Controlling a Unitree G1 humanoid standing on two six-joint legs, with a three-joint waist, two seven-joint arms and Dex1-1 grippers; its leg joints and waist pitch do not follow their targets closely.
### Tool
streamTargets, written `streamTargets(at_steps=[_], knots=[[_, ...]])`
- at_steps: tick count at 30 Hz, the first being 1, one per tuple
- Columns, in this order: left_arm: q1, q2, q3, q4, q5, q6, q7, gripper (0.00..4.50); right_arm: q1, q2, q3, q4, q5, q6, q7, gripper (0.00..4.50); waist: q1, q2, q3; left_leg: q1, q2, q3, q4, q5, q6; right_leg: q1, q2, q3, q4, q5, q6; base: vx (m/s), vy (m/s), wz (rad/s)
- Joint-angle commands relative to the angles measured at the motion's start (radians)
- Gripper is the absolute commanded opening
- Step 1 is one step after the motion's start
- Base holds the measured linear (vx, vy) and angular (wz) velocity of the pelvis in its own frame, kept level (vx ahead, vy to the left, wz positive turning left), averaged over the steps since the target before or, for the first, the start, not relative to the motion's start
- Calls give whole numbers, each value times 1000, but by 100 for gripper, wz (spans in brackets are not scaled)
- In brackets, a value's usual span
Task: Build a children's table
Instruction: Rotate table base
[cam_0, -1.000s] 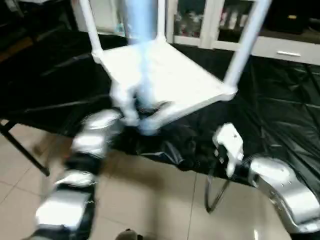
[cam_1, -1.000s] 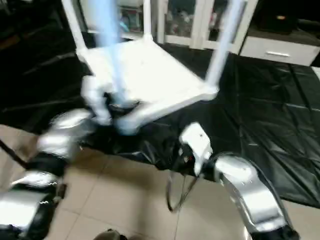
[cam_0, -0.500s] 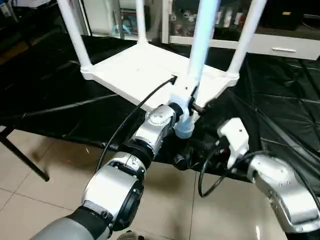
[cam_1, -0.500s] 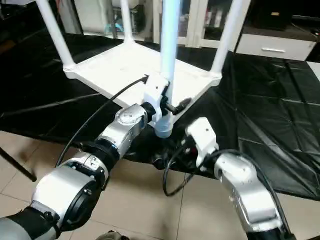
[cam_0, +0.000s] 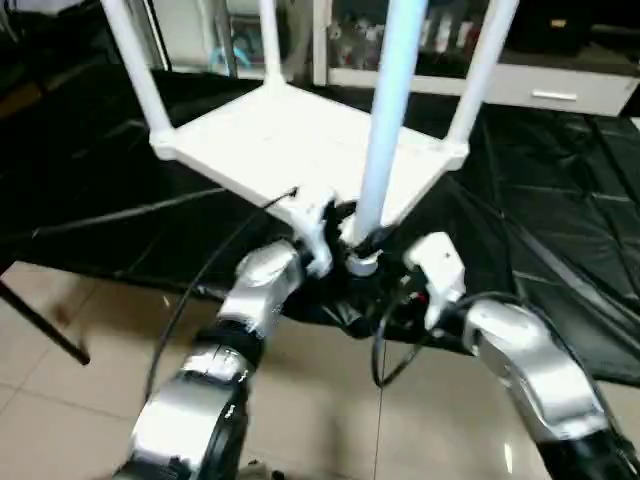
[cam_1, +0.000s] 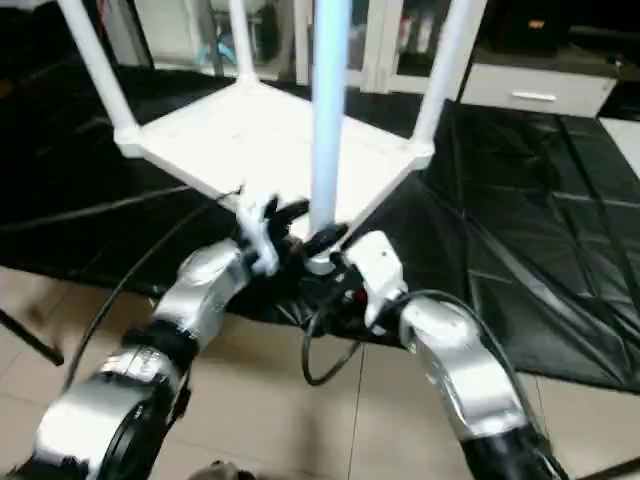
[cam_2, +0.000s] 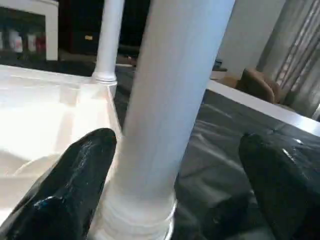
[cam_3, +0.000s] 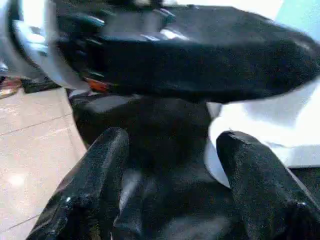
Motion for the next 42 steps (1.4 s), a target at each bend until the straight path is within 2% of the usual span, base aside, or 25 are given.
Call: streamTargets(at_steps=[1,5,6,7,10,11,13,14,16,17,18,20,22,24,25,26,27,30,31,33,35,37,38,40,42], knots=[[28,46,29,-79,-11,15,29,443,-39,19,14,76,-21,-35,5,309,2,-12,-73,35,60,-25,-81,-180,48,22,-76,16,-64,116,-311,0,0,0],[102,167,134,-175,-33,44,109,443,-120,57,27,251,-42,-96,30,309,-6,-12,-72,31,54,-25,-83,-188,21,19,-73,15,-59,119,-292,0,0,0],[123,191,145,-201,-37,56,104,443,-136,63,26,283,-45,-107,30,309,-8,-17,-71,27,53,-24,-85,-179,19,21,-69,14,-60,120,-280,0,0,0],[144,214,156,-227,-42,74,95,443,-152,68,25,315,-51,-117,26,309,-5,-13,-73,33,55,-23,-83,-180,13,15,-70,14,-58,116,-279,0,0,0],[238,277,159,-370,-49,171,49,443,-216,80,18,442,-78,-172,-4,309,-4,-9,-72,35,57,-21,-86,-187,3,8,-68,13,-54,103,-278,0,0,0],[258,286,151,-399,-49,190,37,443,-229,80,17,469,-89,-181,-21,309,-5,-12,-69,34,57,-21,-90,-200,-1,6,-67,13,-58,80,-277,0,0,0],[306,298,125,-476,-50,230,20,443,-265,79,8,539,-115,-204,-78,309,-3,-9,-65,40,58,-17,-95,-249,-29,-1,-66,15,-65,3,-274,0,0,0],[326,303,113,-509,-52,246,18,443,-281,79,4,571,-125,-217,-102,309,-1,-8,-61,44,56,-14,-99,-299,-55,-6,-64,18,-71,-61,-262,0,0,0],[364,309,92,-577,-61,277,33,443,-315,87,-27,643,-125,-252,-145,309,-4,-9,-60,39,58,-19,-106,-336,-76,-5,-70,18,-72,-97,-249,0,0,0],[377,304,89,-597,-57,278,52,443,-330,89,-40,675,-127,-264,-174,309,-3,-10,-59,40,56,-17,-107,-344,-78,-6,-66,18,-74,-112,-240,0,0,0],[391,298,87,-618,-47,278,77,443,-345,90,-53,714,-129,-282,-203,309,-2,-5,-58,47,55,-14,-105,-366,-86,-14,-66,20,-78,-129,-234,0,0,0],[419,275,93,-668,-15,288,148,443,-372,91,-76,792,-135,-325,-256,309,-5,-7,-58,39,56,-15,-108,-372,-89,-8,-70,17,-78,-143,-221,0,0,0],[435,261,90,-697,5,291,181,443,-376,94,-91,805,-128,-339,-269,309,-5,-9,-60,41,57,-12,-106,-364,-84,-8,-70,18,-80,-132,-214,0,0,0],[474,233,71,-773,66,326,272,443,-342,104,-129,717,-75,-329,-226,309,-4,-10,-63,33,59,-14,-104,-322,-65,1,-68,18,-75,-64,-200,0,0,0],[492,223,62,-813,84,356,312,443,-317,107,-142,657,-46,-321,-189,309,-3,-11,-65,33,57,-12,-101,-305,-55,0,-65,17,-74,-39,-197,0,0,0],[507,210,57,-850,82,389,338,443,-282,107,-147,575,-22,-306,-159,309,-3,-12,-69,28,56,-11,-95,-241,-22,6,-61,15,-66,63,-190,0,0,0],[525,196,52,-890,77,412,359,443,-237,101,-146,476,0,-286,-132,309,4,-11,-73,30,58,-12,-92,-218,-12,7,-62,15,-64,97,-189,0,0,0],[585,144,49,-1001,91,414,443,443,-63,54,-129,120,84,-179,-76,309,13,-19,-81,24,59,-13,-76,-86,51,15,-58,9,-50,289,-179,0,0,0],[594,137,49,-1017,96,416,460,443,-37,43,-124,71,97,-167,-77,309,12,-24,-77,23,58,-12,-78,-67,58,15,-54,7,-54,304,-173,0,0,0],[599,132,49,-1027,98,417,469,443,-22,37,-121,42,105,-160,-77,309,17,-22,-75,25,56,-10,-80,-105,63,7,-57,5,-63,235,-175,0,0,0],[599,132,49,-1027,98,417,469,443,-22,37,-121,42,105,-160,-77,309,5,-22,-63,27,57,-11,-97,-232,20,1,-60,8,-83,-6,-185,0,0,0],[599,132,49,-1027,98,417,469,443,-22,37,-121,42,105,-160,-77,309,1,-22,-60,32,58,-11,-101,-290,-8,-5,-60,11,-91,-101,-177,0,0,0],[599,132,49,-1027,98,417,469,443,-22,37,-121,42,105,-160,-77,309,-2,-22,-57,33,57,-13,-106,-331,-37,-8,-62,13,-98,-173,-160,0,0,0],[609,121,49,-1047,101,419,489,443,9,25,-118,-14,122,-145,-84,309,-2,-25,-56,33,57,-14,-108,-339,-50,-9,-61,15,-100,-189,-140,0,0,0],[619,111,47,-1067,121,420,513,443,48,17,-123,-74,117,-122,-116,309,4,-27,-58,35,61,-15,-108,-317,-47,-9,-61,16,-100,-157,-124,0,0,0]])
